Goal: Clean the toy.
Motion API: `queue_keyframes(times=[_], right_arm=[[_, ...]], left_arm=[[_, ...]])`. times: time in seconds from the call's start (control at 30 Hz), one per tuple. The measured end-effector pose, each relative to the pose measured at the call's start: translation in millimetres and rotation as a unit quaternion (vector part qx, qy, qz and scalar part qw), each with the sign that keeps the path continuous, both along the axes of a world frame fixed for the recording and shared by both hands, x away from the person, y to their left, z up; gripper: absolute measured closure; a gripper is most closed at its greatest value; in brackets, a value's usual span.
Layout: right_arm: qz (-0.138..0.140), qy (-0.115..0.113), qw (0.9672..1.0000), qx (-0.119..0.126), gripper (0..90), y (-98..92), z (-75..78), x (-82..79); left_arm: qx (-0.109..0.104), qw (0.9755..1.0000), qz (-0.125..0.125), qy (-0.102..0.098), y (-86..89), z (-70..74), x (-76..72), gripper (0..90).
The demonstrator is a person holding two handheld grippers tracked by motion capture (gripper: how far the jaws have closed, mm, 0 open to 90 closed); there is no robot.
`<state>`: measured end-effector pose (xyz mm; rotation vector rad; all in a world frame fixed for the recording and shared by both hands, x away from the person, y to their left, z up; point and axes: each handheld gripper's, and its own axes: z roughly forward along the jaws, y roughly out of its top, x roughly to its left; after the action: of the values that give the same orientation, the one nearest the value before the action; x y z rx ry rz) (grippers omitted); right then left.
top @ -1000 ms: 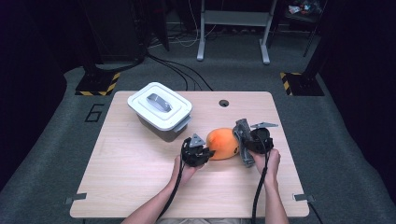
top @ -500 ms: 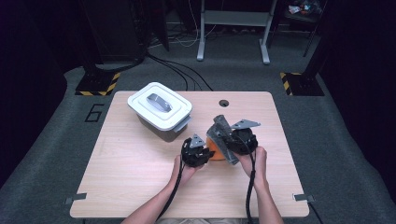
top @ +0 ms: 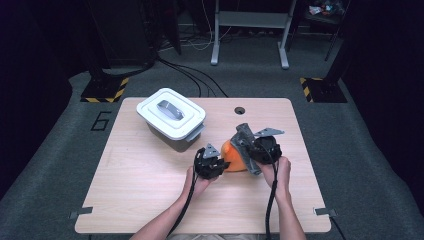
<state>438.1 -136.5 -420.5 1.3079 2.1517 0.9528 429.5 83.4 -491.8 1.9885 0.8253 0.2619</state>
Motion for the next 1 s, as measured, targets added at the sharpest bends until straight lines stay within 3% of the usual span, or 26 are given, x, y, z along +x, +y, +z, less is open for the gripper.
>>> queue_keyframes(times=[0.13, 0.23, 0.37, 0.53, 0.7, 0.8, 1.0], right_arm=[[-0.034, 0.025, 0.999, 0.017, 68.7, -20.5, -13.2, 10.1], [-0.041, 0.039, 0.998, 0.028, 68.8, -30.3, -22.4, 16.8], [-0.039, 0.038, 0.9982, 0.027, 69.2, -30.7, -24.3, 17.4], [-0.045, 0.04, 0.9978, 0.026, 69.3, -31.1, -25.5, 18.0], [-0.049, 0.044, 0.9975, 0.028, 69.3, -33.1, -26.4, 18.6], [-0.052, 0.045, 0.9972, 0.029, 69.3, -34.6, -27.5, 19.1], [-0.052, 0.041, 0.9974, 0.028, 69.3, -37.3, -29.2, 20.5]], left_arm=[[0.003, 1.0, -0.001, -0.002, -0.6, 0.3, 0.3, 76.3], [0.0, 1.0, -0.001, -0.002, -1.7, 0.2, 0.4, 76.1], [0.001, 1.0, -0.001, -0.006, -1.5, 0.8, 0.7, 74.0], [-0.001, 1.0, 0.005, -0.008, 0.7, 1.3, 0.2, 57.4], [0.004, 0.9999, 0.012, 0.01, 5.8, -9.1, 0.3, 42.5], [0.007, 0.9996, 0.015, 0.023, 7.5, -15.2, 1.5, 40.7], [0.005, 0.9994, 0.019, 0.028, 2.5, -21.0, 1.4, 40.6]])
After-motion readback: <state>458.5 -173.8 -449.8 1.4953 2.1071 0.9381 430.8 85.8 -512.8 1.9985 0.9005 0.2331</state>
